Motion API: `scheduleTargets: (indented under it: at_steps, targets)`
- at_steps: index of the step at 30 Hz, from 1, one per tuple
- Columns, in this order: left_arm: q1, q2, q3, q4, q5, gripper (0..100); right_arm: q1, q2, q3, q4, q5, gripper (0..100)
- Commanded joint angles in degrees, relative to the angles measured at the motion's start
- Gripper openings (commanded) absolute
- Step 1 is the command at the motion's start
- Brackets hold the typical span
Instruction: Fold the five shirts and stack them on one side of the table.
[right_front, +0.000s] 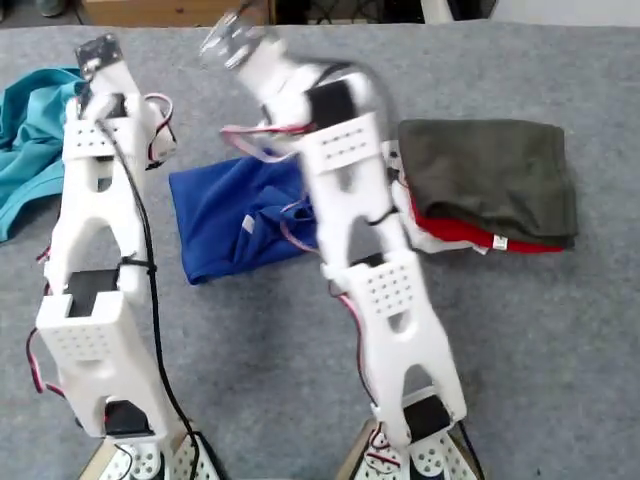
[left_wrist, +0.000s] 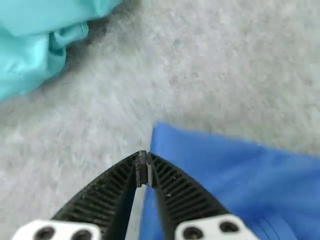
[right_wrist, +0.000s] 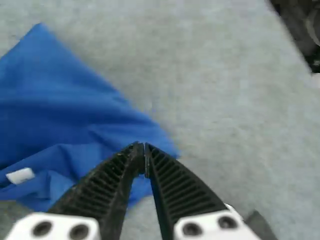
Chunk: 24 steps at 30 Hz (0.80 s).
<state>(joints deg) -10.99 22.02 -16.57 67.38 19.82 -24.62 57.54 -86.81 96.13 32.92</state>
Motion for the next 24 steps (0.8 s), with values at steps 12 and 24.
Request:
scheduleTargets:
  at_steps: [12,24]
  targets:
    - [-12.97,-0.18,21.05,-19.78,-17.85,3,-2.9,11.3,-0.57,0.18,-0.35,1.5]
    - [-12.35,4.4,18.86,-24.0,-19.08,3,-2.81,15.16,-0.75,4.75,-0.44,1.5]
